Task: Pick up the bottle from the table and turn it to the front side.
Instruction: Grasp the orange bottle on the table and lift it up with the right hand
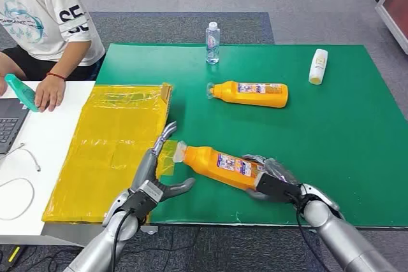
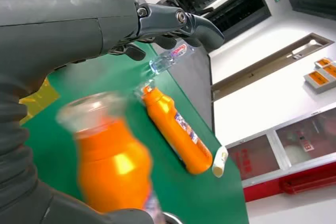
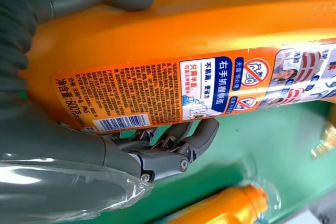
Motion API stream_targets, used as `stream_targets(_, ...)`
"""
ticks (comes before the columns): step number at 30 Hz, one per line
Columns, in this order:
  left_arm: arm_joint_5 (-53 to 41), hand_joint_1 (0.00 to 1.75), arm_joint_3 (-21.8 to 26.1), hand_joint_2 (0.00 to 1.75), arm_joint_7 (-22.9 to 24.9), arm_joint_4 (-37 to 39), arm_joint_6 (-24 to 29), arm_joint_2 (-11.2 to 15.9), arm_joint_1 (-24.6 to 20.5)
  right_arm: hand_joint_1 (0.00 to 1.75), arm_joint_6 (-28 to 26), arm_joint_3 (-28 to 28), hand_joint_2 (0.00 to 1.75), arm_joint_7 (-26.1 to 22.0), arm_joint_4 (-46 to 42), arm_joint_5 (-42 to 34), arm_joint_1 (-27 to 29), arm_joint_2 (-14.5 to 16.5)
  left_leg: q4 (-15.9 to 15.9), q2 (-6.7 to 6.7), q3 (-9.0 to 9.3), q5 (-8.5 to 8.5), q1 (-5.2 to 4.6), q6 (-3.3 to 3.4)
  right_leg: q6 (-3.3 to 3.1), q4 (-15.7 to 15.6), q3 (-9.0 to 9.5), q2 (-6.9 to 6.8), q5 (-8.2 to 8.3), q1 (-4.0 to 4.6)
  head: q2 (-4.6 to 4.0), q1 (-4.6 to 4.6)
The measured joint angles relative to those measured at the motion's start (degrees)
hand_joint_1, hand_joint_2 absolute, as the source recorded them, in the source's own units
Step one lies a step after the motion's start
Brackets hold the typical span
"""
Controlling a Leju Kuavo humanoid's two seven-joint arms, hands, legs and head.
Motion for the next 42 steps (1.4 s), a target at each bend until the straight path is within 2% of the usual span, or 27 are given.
stream_targets(6,-0.26,0.0,0.04,1.75,-0.21,-0.99,0.52,0.5,1.15,1.75,1.15,-7.72,1.75,-0.82,-2.8,-0.61,4.38,0.26,0.0,-0.04,-0.07,0.0,0.0,0.0,0.02,0.0,-0.05,-0.04,-0.02,0.0,0.0,0.03)
stream_targets(11,-0.63,0.0,0.04,1.75,-0.27,-1.7,0.8,0.69,1.47,1.75,1.39,-10.31,1.75,-1.09,-3.42,-0.51,5.55,0.5,0.0,-0.04,-0.08,0.0,-0.01,0.0,0.03,0.0,-0.05,-0.03,-0.01,0.0,0.0,0.03)
stream_targets(15,-1.29,0.0,0.1,1.75,-0.32,-3.45,1.37,1.17,2.1,1.75,2.03,-15.94,1.75,-2.25,-4.48,-1.84,8.1,2.05,0.0,-0.04,-0.08,0.01,-0.03,0.0,0.02,0.01,-0.08,-0.03,-0.01,-0.01,0.0,0.02)
stream_targets(23,1.7,0.0,1.91,1.75,-0.08,-3.8,1.49,1.15,2.68,1.75,5.93,-21.08,1.75,-5.31,-6.56,-7.72,9.87,5.15,0.0,-0.04,-0.11,0.01,-0.03,0.0,0.02,0.02,-0.12,-0.03,-0.01,-0.01,0.0,0.01)
stream_targets(26,7.12,0.0,3.18,1.75,-0.04,-3.1,-5.34,1.1,2.41,1.75,7.57,-21.87,1.75,-6.49,-8.44,-8.55,10.19,6.5,0.0,-0.03,-0.12,0.01,-0.03,0.0,0.02,0.01,-0.14,-0.02,-0.01,-0.01,0.0,0.01)
stream_targets(34,22.3,0.0,5.96,1.75,-2.33,6.14,-35.75,1.3,-1.63,1.75,10.23,-19.61,1.75,-7.22,-13.65,-7.72,8.93,9.49,0.0,-0.03,-0.12,0.07,-0.03,-0.03,0.01,0.03,-0.14,-0.02,0.01,0.0,0.0,0.02)
stream_targets(37,22.67,0.0,6.53,1.75,-3.05,10.37,-40.32,1.48,-3.82,1.75,9.9,-17.27,1.75,-7.11,-14.85,-5.86,7.96,10.17,0.0,-0.03,-0.12,0.09,-0.03,-0.02,0.0,0.03,-0.14,-0.02,0.01,0.0,0.0,0.01)
stream_targets(42,20.28,0.0,6.68,1.75,-3.42,14.67,-42.7,1.76,-7.01,1.75,8.57,-13.19,1.75,-6.54,-15.57,-3.07,6.58,10.84,0.0,-0.03,-0.12,0.11,-0.03,-0.01,0.0,0.04,-0.14,-0.02,0.01,0.0,0.0,0.01)
